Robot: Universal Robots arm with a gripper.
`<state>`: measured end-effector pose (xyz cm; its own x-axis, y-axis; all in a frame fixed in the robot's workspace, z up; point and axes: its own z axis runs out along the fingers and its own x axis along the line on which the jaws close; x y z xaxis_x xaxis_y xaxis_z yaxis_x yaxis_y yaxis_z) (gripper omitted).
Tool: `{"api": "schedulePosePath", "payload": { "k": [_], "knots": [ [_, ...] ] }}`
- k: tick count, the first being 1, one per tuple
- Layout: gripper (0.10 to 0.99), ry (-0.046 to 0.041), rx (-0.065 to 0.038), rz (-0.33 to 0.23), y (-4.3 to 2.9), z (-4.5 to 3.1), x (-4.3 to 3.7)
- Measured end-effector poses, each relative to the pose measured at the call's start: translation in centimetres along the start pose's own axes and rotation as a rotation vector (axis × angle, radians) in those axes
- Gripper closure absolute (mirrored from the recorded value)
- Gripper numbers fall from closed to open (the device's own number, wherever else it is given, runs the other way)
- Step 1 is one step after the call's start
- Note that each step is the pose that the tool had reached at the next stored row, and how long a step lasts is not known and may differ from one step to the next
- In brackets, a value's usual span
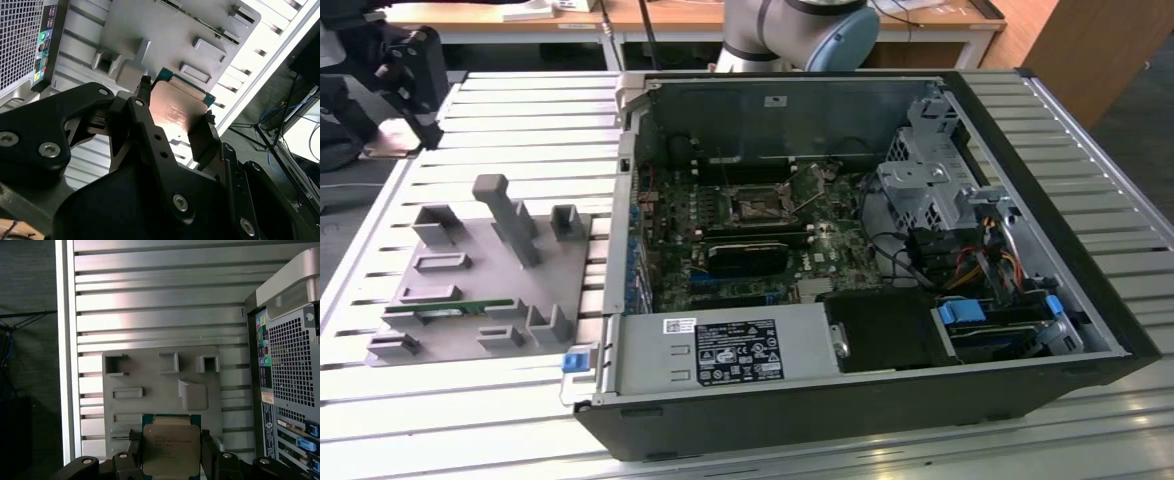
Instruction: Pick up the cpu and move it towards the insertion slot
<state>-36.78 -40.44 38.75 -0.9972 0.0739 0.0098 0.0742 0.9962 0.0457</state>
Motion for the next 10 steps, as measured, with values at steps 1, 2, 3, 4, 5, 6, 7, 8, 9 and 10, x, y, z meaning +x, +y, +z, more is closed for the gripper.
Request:
{"api": "schedulePosePath", "payload": {
  "k": [1, 2, 3, 4, 5, 6, 7, 8, 9, 10],
  "knots": [
    [0.537, -0.0001, 0.000, 0.000, 0.01, 0.00, -0.17],
    [0.537, -0.0001, 0.000, 0.000, 0.02, 0.00, -0.33],
    [0.537, 0.0000, 0.000, 0.000, 0.04, 0.00, -0.49],
    [0.537, 0.0000, 0.000, 0.000, 0.05, 0.00, -0.68],
    [0.537, 0.0001, 0.000, 0.000, 0.06, -0.01, -0.88],
    [0.537, 0.0000, 0.000, 0.000, 0.08, -0.01, -1.08],
    [0.537, 0.0000, 0.000, 0.000, 0.10, -0.01, -1.27],
    [0.537, 0.0000, 0.000, 0.000, 0.11, -0.01, -1.47],
    [0.537, 0.0000, 0.000, 0.000, 0.12, -0.01, -1.64],
    [0.537, 0.0000, 0.000, 0.000, 0.14, -0.01, -1.84]
  ]
}}
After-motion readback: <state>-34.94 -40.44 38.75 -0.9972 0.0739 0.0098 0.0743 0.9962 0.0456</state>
